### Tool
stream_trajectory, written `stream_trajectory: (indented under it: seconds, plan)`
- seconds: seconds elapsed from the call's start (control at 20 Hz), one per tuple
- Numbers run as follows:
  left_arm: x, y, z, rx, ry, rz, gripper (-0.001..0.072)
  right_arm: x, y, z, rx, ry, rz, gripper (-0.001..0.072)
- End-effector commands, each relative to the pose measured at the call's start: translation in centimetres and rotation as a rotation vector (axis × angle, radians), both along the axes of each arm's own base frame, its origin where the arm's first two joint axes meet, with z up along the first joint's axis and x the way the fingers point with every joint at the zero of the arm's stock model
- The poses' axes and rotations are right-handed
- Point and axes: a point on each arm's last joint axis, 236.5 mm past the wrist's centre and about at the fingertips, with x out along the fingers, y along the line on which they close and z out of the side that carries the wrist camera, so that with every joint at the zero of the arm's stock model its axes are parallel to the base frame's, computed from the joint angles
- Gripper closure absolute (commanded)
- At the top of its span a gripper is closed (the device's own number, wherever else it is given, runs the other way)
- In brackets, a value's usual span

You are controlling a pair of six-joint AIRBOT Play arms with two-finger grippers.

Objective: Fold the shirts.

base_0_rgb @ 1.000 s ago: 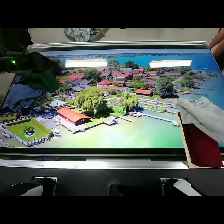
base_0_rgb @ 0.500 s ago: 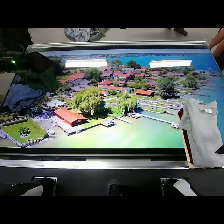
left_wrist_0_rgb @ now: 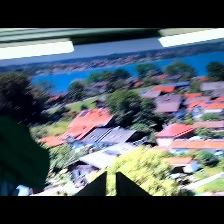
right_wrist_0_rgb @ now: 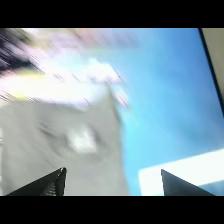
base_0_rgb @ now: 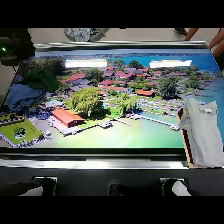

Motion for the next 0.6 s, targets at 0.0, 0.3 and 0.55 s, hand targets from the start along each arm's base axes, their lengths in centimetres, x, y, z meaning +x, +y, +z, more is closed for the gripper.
stream_trajectory:
  seconds: [0.0, 0.3, 0.55]
  plan:
    - [-2.1, 4.2, -10.4, 0.136, 0.374, 0.191, 0.0123, 5.8, 15.3, -1.6, 0.061, 0.045, 0.294, 0.0026]
    - [-12.7, 0.8, -24.2, 0.076, 0.708, 0.122, 0.0041, -0.3, 26.7, -17.9, 0.174, 0.712, 0.532, 0.0024]
    - [-14.8, 1.0, -24.7, 0.071, 0.721, 0.133, 0.0041, -0.3, 27.1, -18.5, 0.154, 0.729, 0.543, 0.0024]
